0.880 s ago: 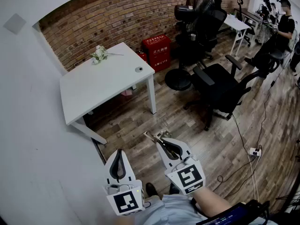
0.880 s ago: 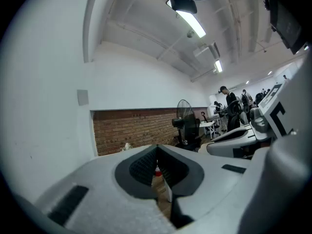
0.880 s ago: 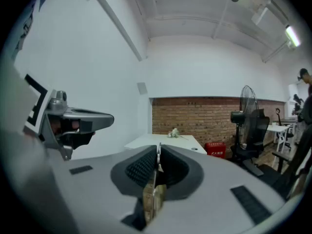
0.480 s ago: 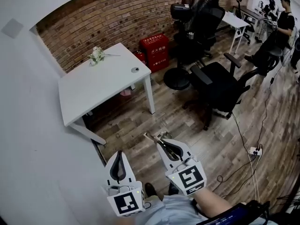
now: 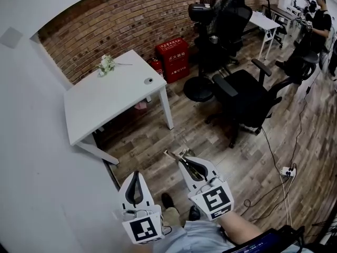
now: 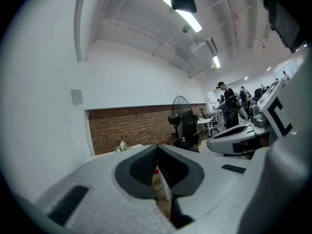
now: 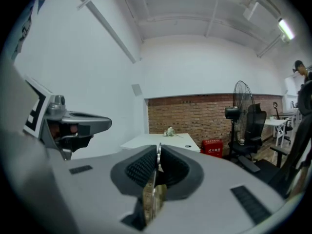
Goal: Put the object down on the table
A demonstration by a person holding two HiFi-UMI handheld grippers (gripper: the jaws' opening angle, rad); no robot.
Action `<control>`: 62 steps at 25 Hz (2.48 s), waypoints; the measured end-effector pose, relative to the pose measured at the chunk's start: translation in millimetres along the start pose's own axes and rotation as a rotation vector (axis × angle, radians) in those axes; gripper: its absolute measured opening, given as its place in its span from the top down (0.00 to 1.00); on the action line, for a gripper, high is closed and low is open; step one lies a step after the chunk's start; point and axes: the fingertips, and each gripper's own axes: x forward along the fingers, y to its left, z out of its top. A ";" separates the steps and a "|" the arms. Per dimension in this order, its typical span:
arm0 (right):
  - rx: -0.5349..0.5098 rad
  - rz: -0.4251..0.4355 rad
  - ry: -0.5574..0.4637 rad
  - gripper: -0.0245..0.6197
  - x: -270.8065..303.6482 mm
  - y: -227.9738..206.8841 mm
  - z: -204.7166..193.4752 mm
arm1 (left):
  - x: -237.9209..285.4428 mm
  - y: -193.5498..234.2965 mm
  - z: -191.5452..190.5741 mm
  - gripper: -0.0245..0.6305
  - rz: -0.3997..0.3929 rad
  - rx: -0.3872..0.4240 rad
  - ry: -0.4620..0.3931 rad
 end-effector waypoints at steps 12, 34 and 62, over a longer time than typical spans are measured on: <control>-0.014 0.002 0.050 0.91 91.3 -23.7 -10.7 | 85.9 46.2 -29.8 0.95 0.000 -0.054 0.026; -0.050 -0.035 0.003 0.91 288.1 -45.7 51.7 | 252.8 174.1 -20.4 0.95 -0.018 -0.061 -0.049; 0.018 -0.060 0.054 0.91 390.5 -140.5 27.2 | 387.6 171.3 -61.4 0.95 -0.054 -0.039 0.098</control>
